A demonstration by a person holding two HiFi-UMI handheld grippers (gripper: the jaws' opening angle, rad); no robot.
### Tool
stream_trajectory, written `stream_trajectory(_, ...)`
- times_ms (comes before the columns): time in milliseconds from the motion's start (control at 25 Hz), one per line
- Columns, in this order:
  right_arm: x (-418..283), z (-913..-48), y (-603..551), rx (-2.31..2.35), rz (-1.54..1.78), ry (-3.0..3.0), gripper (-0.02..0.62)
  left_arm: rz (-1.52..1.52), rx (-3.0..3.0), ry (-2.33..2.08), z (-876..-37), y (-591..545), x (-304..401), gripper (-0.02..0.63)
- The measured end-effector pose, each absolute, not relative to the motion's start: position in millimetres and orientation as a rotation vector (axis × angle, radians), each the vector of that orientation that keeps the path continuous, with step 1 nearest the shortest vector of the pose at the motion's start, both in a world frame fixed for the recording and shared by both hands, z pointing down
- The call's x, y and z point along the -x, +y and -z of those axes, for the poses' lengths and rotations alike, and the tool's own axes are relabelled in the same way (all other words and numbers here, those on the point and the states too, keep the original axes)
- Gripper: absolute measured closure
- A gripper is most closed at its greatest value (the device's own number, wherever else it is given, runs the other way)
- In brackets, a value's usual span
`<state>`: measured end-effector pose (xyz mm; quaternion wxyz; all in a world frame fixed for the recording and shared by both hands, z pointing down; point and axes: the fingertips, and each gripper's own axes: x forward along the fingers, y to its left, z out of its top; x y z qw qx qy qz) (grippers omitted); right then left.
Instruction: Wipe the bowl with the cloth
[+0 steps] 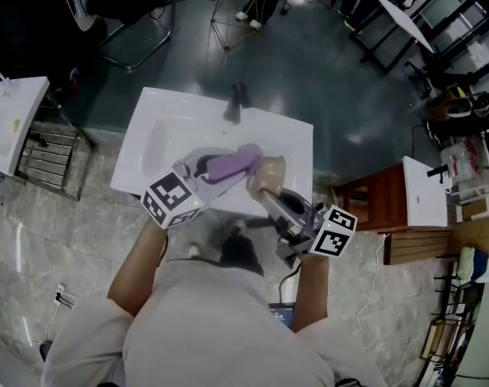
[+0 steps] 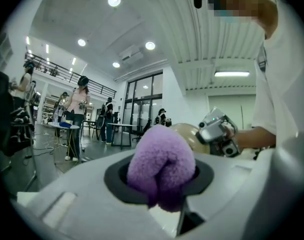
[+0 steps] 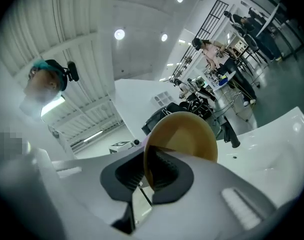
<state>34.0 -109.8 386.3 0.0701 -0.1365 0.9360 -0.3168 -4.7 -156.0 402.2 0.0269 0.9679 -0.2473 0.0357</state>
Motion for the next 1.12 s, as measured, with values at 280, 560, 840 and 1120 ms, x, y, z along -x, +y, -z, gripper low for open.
stream_trajectory(280,-34.4,-359.9,-112.1,0.446,0.881,2.769,0.581,-0.278,-3.042,-0.758,-419.5,-150.2,5.1,0.485)
stream_trajectory(560,-33.6,-371.1,-122.6,0.718,0.714,2.965,0.581,-0.291,-3.062,-0.685,-418.5,-132.2,-6.5,0.485)
stream_trajectory(840,-26.1,-410.5,-128.2,0.885,0.65,3.188,0.581,-0.288,-3.052,-0.71,-412.8,-133.2,-0.2,0.485)
stream_trajectory(1120,-14.4,-409.1,-105.9,0.668,0.714,3.201,0.581,-0.287,-2.997,-0.8,-413.9,-143.8,8.5,0.485)
